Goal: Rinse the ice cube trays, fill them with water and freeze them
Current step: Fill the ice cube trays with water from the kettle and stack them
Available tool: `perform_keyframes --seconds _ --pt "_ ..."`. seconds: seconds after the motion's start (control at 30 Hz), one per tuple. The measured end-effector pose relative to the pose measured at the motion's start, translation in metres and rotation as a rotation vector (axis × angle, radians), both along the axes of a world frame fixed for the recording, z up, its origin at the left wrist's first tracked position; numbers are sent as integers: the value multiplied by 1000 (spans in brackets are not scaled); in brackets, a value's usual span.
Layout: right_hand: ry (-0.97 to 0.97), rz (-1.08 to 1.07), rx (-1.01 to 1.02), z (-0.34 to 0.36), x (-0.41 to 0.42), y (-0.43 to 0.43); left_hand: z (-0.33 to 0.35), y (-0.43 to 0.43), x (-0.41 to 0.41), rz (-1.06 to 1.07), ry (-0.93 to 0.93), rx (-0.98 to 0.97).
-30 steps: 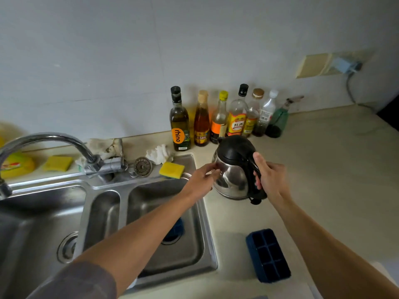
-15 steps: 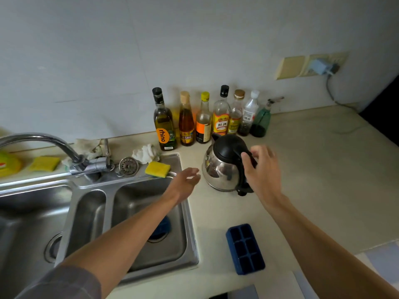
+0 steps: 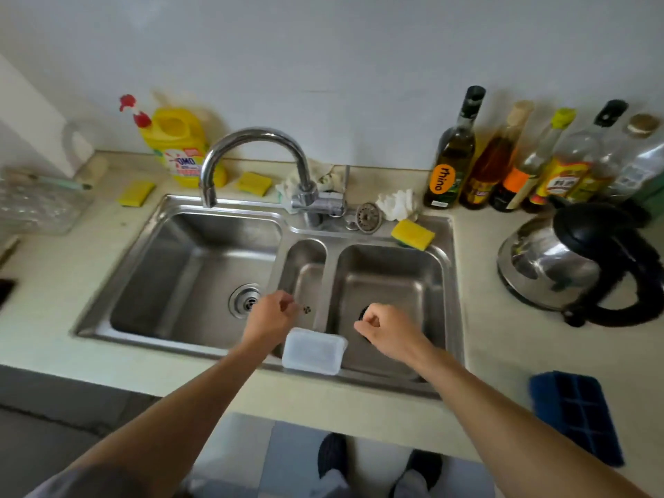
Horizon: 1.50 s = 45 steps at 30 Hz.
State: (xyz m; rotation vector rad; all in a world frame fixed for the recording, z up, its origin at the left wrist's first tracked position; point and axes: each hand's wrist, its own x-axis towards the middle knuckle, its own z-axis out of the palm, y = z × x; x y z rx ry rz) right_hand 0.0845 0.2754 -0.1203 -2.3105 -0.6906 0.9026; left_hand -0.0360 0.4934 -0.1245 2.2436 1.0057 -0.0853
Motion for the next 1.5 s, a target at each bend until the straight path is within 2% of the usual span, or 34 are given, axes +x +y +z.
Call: perform_keyframes --seconds 0.17,0.27,0.53,0.77,0.93,1.03,1.17,1.33,1.5 --pt "132 24 -164 -32 -32 27 -22 9 -37 -27 146 -67" --pt "180 -19 -216 -38 -40 32 -31 4 -45 -65 151 -141" --pt "263 -139 -126 -34 -49 35 -32 -8 -45 -66 117 -146" --pt "674 -428 65 -32 -46 29 -23 -18 -44 76 101 -53" --pt "793 -433 93 -32 -33 20 -12 -28 -31 179 87 -67" --pt "686 -439 158 -34 -12 8 -5 -37 -17 271 21 -160" --pt "477 -445 187 -36 28 -9 -2 -53 19 206 -6 -250" --pt "277 -448 73 -62 65 -28 -23 -67 81 22 76 -255" --pt "127 -435 -50 -105 75 -27 -69 -69 126 -129 246 -250"
